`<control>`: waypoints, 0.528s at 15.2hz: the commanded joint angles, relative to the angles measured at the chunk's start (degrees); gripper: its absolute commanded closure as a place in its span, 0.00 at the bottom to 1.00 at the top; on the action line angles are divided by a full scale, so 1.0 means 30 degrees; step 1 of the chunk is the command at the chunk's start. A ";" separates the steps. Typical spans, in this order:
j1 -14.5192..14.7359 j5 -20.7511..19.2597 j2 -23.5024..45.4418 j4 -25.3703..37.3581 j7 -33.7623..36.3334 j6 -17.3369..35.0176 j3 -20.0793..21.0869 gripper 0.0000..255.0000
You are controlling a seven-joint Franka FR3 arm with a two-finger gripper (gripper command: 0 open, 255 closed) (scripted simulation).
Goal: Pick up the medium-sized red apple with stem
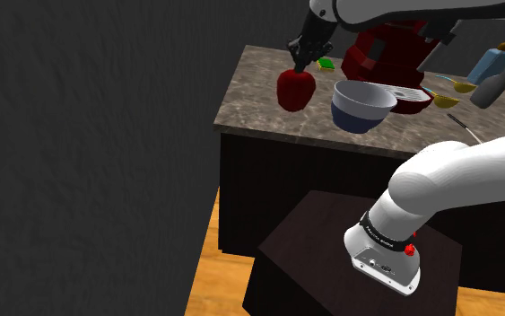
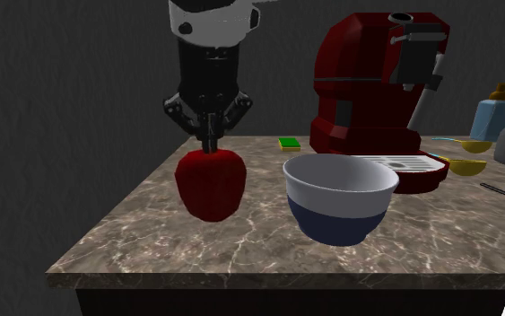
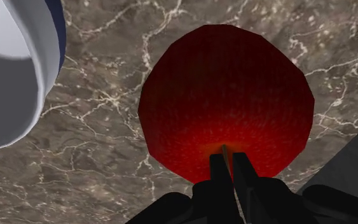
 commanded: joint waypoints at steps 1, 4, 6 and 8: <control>0.0001 0.0024 0.0020 0.0504 -0.0079 -0.0481 -0.0015 1.00; -0.0014 0.0049 0.0101 0.1320 -0.0218 -0.1206 -0.0054 1.00; -0.0027 0.0062 0.0175 0.1879 -0.0308 -0.1684 -0.0076 1.00; -0.0043 0.0073 0.0265 0.2449 -0.0396 -0.2158 -0.0095 1.00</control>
